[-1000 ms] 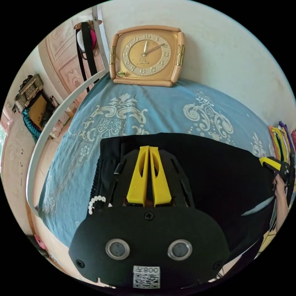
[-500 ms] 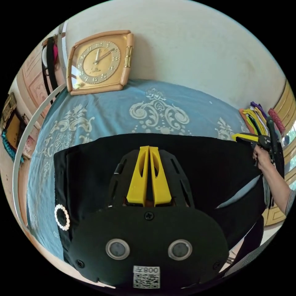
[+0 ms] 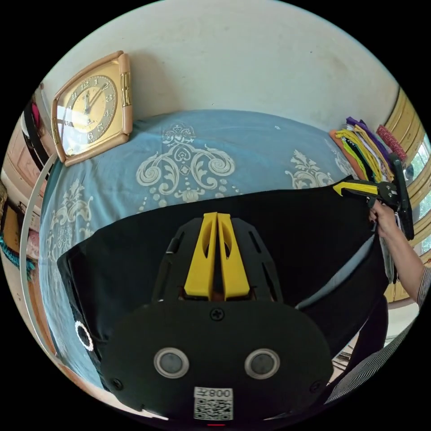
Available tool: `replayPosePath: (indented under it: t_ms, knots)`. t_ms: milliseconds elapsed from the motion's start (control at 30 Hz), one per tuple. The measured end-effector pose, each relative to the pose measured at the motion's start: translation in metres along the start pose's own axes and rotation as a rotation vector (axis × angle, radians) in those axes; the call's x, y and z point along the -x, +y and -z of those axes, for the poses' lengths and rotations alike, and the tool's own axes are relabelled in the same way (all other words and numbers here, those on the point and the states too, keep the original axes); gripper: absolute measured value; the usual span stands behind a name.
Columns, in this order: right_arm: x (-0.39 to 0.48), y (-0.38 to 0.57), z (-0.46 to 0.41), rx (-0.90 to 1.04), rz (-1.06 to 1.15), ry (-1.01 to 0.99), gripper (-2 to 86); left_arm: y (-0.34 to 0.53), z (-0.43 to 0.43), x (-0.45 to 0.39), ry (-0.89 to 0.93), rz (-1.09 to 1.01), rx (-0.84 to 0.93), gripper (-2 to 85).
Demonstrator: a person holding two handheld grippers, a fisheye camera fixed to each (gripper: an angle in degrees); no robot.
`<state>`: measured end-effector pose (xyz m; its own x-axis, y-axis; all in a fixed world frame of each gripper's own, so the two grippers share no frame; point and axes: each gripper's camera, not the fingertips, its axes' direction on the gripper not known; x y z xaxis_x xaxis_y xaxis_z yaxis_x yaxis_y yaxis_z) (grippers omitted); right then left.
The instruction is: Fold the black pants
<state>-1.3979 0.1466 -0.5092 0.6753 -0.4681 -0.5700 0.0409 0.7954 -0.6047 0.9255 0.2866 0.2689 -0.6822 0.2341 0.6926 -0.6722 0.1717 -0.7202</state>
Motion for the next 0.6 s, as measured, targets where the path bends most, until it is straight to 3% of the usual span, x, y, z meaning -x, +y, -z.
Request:
replayPosePath:
  t_ms: [167, 267, 333, 467, 600]
  knots:
    - [0.055, 0.068, 0.041, -0.001, 0.12, -0.173, 0.0, 0.094, 0.04, 0.01, 0.103, 0.049, -0.008, 0.1]
    - [0.097, 0.108, 0.035, 0.069, 0.188, -0.203, 0.0, 0.148, 0.039, 0.008, 0.185, 0.081, 0.058, 0.2]
    - [0.111, 0.122, 0.018, 0.127, 0.198, -0.189, 0.0, 0.173, 0.018, 0.002, 0.133, 0.077, 0.169, 0.2]
    - [0.109, 0.118, 0.007, 0.177, 0.151, -0.218, 0.0, 0.189, 0.025, 0.007, 0.129, 0.132, 0.153, 0.1]
    - [0.126, 0.117, 0.038, 0.111, 0.175, -0.218, 0.0, 0.235, 0.064, 0.007, 0.157, 0.168, 0.041, 0.1]
